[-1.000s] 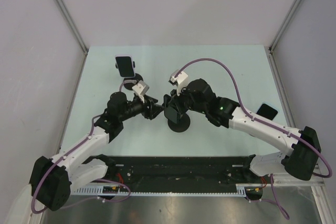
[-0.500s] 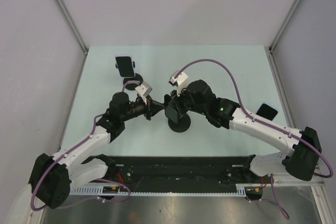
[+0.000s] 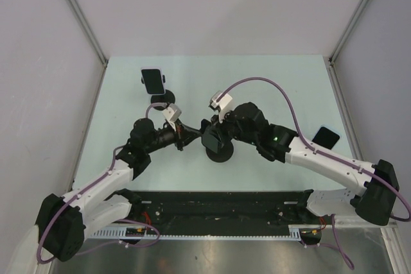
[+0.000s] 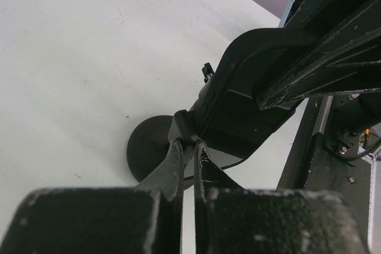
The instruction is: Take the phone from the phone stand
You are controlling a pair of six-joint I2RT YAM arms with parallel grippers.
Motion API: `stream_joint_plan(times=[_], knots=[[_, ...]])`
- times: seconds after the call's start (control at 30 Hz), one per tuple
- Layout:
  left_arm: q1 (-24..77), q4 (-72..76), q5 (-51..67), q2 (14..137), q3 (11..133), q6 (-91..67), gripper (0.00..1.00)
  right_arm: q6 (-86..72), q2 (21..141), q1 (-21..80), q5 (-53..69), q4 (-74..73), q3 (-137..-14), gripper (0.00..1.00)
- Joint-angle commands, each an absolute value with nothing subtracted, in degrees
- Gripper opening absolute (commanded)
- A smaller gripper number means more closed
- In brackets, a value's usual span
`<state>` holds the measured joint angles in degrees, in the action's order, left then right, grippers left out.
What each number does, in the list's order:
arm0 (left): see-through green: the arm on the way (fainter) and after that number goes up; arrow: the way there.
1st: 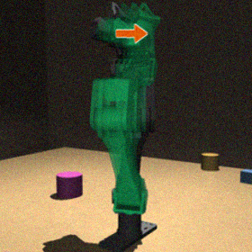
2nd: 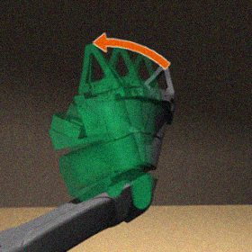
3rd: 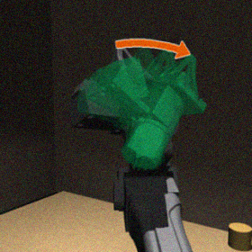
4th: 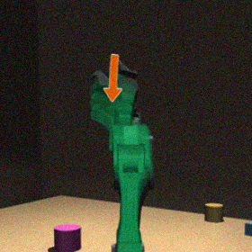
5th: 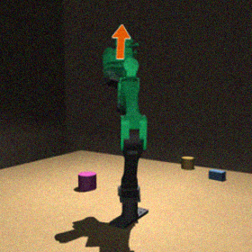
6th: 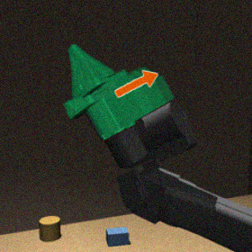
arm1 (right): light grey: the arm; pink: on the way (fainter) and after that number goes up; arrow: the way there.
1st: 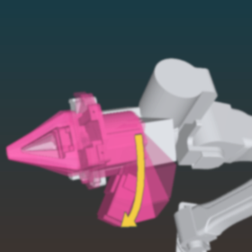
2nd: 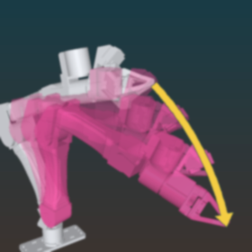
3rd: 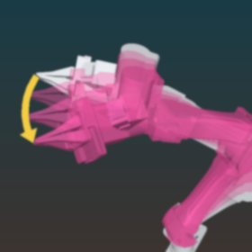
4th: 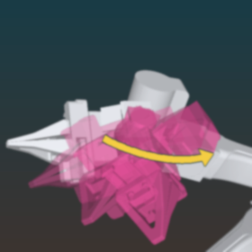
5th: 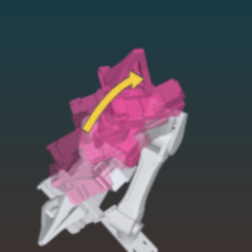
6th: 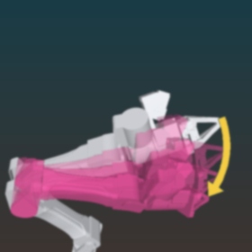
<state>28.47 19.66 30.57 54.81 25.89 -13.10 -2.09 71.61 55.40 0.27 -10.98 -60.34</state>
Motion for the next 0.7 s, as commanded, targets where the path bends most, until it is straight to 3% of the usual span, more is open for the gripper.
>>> stream_joint_plan(times=[0.0,0.67], knots=[[23.91,22.67,24.17,53.96,24.96,-16.08,0.0,-1.14,67.24,55.55,5.53,-12.31,-59.59,0.0],[19.51,23.64,26.01,56.69,23.91,-22.68,0.01,-0.09,65.04,54.4,13.19,-7.74,-56.43,0.0]])
